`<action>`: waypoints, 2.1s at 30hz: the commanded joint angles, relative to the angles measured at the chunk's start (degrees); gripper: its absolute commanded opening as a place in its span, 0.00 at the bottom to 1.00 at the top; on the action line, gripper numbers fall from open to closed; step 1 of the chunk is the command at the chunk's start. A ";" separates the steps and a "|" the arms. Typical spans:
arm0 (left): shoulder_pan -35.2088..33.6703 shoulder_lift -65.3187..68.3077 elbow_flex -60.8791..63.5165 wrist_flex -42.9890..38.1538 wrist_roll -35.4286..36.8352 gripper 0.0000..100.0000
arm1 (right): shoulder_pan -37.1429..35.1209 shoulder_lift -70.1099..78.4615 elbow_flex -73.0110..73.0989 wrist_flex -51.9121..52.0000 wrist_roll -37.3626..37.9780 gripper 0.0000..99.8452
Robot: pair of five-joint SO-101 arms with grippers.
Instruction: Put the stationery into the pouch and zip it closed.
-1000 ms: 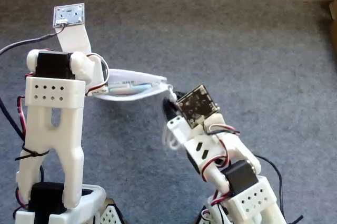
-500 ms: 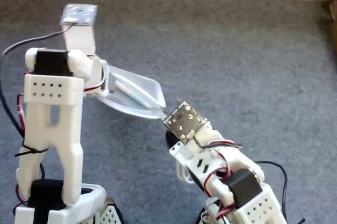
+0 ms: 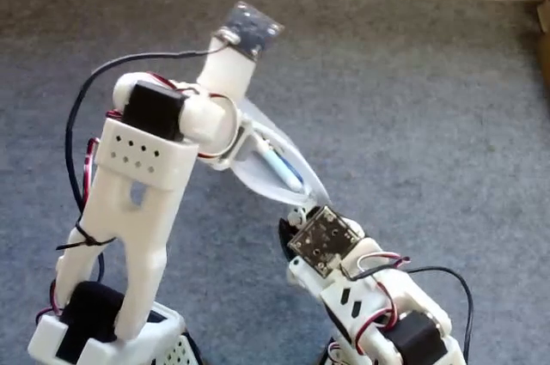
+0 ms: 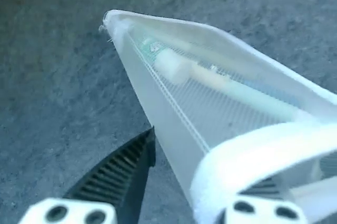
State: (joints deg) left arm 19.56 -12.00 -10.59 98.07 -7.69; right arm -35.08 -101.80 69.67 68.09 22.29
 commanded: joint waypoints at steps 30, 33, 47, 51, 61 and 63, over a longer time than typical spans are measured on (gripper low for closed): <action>-2.07 -0.48 -12.97 -11.08 -16.97 0.07 | -4.62 -3.21 -0.40 -1.80 -1.76 0.01; -1.45 -0.40 -14.81 -10.99 -19.16 0.07 | -5.23 -3.30 0.31 -1.80 -3.34 0.01; 8.04 -0.22 -11.74 -12.48 -19.60 0.18 | -2.51 -3.38 0.04 2.24 -3.25 0.01; 10.42 -0.22 -11.38 -16.00 -17.67 0.18 | -0.04 -3.47 -0.04 2.77 -0.97 0.01; 20.88 -0.22 -7.87 -20.57 -17.58 0.18 | 0.57 -3.47 0.04 5.93 0.88 0.01; 22.37 -0.22 -7.96 -20.57 -17.58 0.19 | 0.57 -3.47 0.04 5.93 0.88 0.01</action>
State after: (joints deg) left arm 37.58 -11.91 -17.98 78.55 -25.89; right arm -35.25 -104.79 71.16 73.89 22.02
